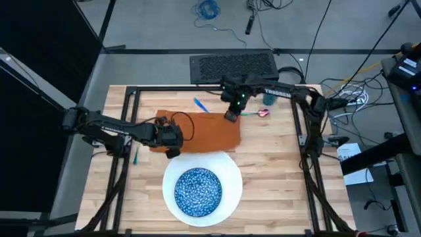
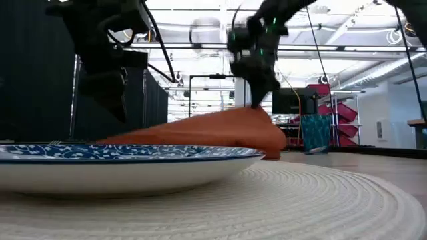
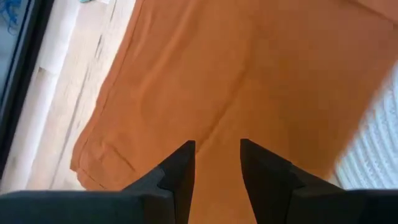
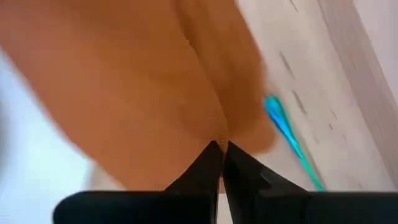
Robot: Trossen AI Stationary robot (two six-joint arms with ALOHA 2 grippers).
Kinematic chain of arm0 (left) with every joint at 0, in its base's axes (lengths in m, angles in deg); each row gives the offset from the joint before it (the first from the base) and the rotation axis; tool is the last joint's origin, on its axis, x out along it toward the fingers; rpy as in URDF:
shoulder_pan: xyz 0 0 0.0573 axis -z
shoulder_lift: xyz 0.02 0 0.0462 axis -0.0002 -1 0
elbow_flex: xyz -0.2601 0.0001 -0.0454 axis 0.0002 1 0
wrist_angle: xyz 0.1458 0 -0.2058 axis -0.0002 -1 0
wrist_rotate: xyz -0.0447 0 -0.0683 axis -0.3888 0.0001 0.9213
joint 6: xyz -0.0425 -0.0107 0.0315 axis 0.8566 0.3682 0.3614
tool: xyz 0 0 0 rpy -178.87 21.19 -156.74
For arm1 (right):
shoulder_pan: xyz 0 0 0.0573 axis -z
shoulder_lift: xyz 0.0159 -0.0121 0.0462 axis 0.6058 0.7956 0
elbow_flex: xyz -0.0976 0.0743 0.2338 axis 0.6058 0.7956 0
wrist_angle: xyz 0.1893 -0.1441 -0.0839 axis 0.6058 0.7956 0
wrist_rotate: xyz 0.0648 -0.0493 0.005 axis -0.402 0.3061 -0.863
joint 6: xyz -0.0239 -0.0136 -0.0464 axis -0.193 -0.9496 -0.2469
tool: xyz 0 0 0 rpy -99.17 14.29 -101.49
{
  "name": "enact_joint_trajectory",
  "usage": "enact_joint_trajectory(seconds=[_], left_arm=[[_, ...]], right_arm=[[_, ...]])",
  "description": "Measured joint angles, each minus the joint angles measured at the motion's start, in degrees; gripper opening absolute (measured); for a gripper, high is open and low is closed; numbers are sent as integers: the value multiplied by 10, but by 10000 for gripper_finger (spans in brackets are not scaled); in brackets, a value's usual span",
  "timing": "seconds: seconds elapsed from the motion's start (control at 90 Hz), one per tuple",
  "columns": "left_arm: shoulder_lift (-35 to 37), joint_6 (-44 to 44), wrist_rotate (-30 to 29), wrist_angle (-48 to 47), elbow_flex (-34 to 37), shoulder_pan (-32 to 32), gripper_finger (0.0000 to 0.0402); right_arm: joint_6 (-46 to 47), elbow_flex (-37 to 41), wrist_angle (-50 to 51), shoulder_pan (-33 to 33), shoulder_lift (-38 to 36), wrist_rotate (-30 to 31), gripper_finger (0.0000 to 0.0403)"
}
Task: Set table place
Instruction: Fold the orange table napkin
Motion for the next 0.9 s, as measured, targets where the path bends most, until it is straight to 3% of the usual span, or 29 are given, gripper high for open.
enact_joint_trajectory(seconds=[0.111, 0.267, 0.411, 0.744, 0.9], left_arm=[[0, 5, 0, -1, 0, 2, 111], [0, 1, -4, -1, 0, 2, 111], [0, -14, -16, 1, 0, -5, 111], [0, -28, -22, 31, 5, -14, 111], [-8, -114, 8, 121, 15, -85, 111]], right_arm=[[-12, 1, 3, 16, 28, -6, 0], [-25, 1, 23, 3, 48, -72, 1], [-38, 1, 19, -6, 48, -75, 34], [-49, 1, 14, 0, 45, 58, 179], [-55, -5, -11, 3, 24, 77, 216]])
